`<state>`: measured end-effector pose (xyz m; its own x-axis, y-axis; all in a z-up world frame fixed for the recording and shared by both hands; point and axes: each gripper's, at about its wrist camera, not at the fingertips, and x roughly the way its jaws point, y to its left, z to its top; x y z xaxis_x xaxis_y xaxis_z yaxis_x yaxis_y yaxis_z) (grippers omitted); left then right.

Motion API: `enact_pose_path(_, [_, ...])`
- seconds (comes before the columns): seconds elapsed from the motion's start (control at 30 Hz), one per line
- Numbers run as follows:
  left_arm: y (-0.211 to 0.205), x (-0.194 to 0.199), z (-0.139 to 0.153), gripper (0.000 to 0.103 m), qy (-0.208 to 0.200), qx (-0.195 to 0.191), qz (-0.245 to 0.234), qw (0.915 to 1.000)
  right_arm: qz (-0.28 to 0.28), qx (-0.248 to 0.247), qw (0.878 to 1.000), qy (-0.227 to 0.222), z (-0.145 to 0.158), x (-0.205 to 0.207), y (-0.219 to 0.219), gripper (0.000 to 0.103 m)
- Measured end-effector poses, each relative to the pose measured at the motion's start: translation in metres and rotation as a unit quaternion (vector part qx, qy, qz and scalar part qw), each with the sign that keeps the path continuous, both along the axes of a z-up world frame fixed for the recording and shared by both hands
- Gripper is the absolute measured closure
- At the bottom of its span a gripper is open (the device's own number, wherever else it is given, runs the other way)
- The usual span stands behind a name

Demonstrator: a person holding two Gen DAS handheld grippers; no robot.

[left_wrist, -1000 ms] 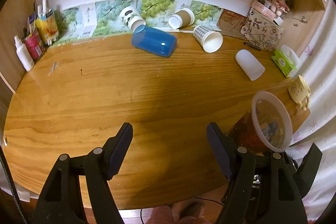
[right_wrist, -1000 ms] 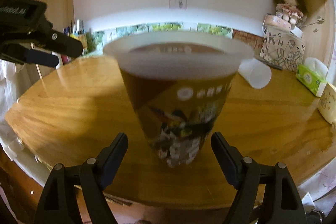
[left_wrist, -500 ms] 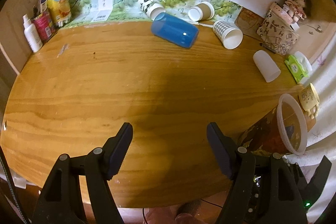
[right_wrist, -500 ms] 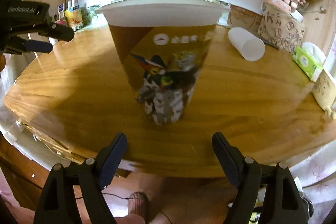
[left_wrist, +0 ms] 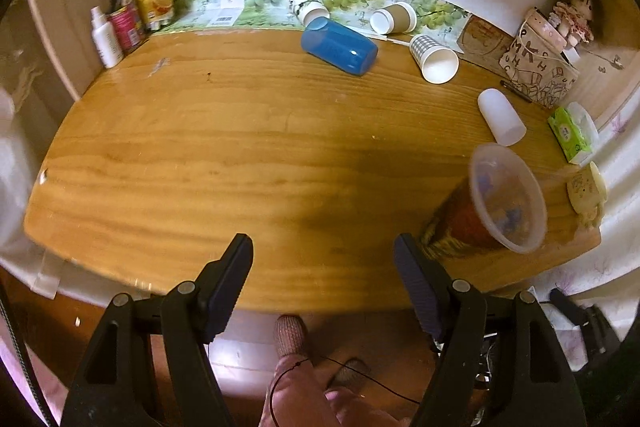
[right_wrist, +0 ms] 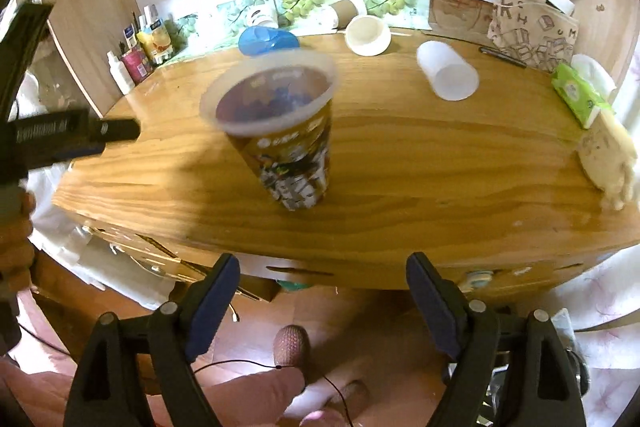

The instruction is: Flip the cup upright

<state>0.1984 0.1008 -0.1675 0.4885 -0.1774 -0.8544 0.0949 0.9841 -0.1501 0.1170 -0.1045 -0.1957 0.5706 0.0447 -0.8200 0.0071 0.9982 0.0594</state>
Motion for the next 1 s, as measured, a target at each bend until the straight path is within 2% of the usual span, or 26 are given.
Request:
enact_pose_path(0.17, [-0.012, -0.025, 0.017, 0.027, 0.007, -0.006, 0.029, 0.9995, -0.013, -0.011, 1.0, 0.004, 0.035, -0.009, -0.021, 0.015])
enact_pose_path(0.37, [-0.027, -0.06, 0.051, 0.026, -0.022, -0.017, 0.049, 0.9984, -0.012, 0.024, 0.999, -0.024, 0.083, -0.031, -0.043, 0.015])
enact_pose_path(0.4, [-0.03, -0.067, 0.057, 0.025, -0.028, -0.019, 0.05, 0.9982, -0.011, 0.026, 0.999, -0.03, 0.09, -0.034, -0.046, 0.015])
enact_pose_path(0.43, [-0.033, -0.074, 0.063, 0.017, -0.033, -0.022, 0.052, 0.9979, -0.008, 0.031, 0.999, -0.037, 0.098, -0.039, -0.047, 0.015])
enact_pose_path(0.57, [-0.04, -0.101, 0.082, 0.015, -0.056, -0.039, 0.06, 0.9959, -0.004, 0.058, 0.997, -0.06, 0.121, -0.061, -0.055, 0.001])
enact_pose_path(0.77, [-0.049, -0.135, 0.101, 0.013, -0.095, -0.015, 0.067, 0.9931, -0.003, 0.077, 0.992, -0.096, 0.145, -0.092, -0.059, 0.0])
enact_pose_path(0.83, [-0.052, -0.146, 0.108, 0.008, -0.113, -0.009, 0.069, 0.9912, -0.004, 0.078, 0.991, -0.113, 0.151, -0.103, -0.058, 0.0])
enact_pose_path(0.97, [-0.056, -0.168, 0.121, 0.006, -0.155, 0.005, 0.07, 0.9854, -0.01, 0.072, 0.987, -0.146, 0.157, -0.124, -0.057, 0.0])
enact_pose_path(1.0, [-0.057, -0.173, 0.123, 0.002, -0.163, 0.008, 0.072, 0.984, -0.017, 0.072, 0.985, -0.154, 0.159, -0.128, -0.058, 0.0])
